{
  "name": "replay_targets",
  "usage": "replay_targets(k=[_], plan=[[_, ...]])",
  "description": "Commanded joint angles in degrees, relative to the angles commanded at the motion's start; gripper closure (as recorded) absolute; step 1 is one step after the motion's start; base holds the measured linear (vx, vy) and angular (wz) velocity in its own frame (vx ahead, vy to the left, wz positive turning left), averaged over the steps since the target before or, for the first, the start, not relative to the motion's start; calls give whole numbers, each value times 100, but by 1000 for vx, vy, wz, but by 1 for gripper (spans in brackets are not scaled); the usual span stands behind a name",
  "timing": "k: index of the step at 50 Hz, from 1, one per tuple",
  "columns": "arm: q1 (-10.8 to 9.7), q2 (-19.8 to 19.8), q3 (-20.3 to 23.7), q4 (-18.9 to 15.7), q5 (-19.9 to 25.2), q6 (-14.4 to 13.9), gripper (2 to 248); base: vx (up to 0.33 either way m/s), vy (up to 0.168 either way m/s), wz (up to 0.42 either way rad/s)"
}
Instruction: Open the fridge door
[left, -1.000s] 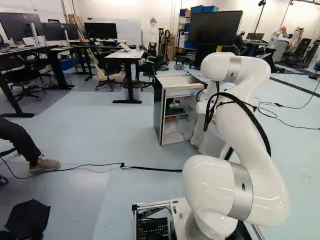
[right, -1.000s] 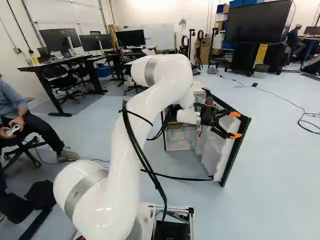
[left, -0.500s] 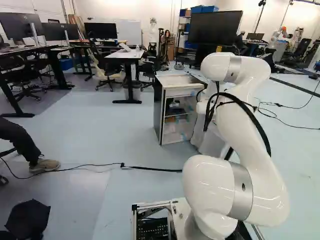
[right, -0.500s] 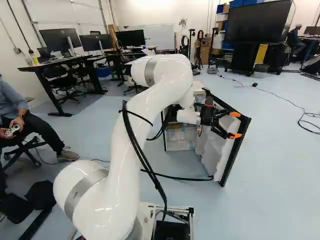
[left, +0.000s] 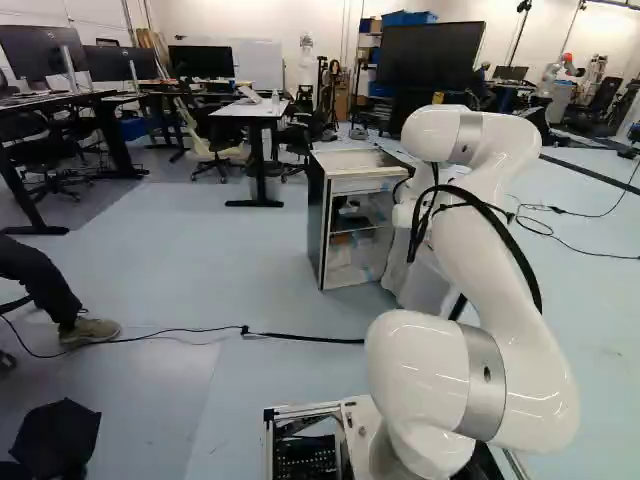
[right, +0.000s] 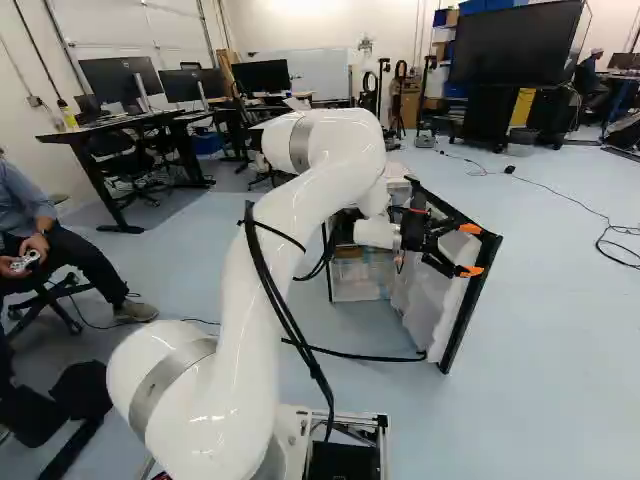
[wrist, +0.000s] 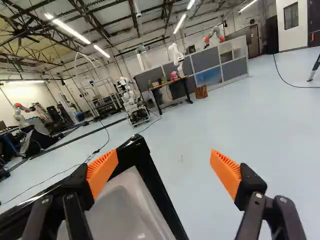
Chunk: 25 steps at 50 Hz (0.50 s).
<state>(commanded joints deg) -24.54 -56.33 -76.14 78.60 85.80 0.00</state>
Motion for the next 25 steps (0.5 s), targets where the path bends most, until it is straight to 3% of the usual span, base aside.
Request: replay_targets(k=[25], plan=[[4,26,50,0,0,0,3,0,0,0]])
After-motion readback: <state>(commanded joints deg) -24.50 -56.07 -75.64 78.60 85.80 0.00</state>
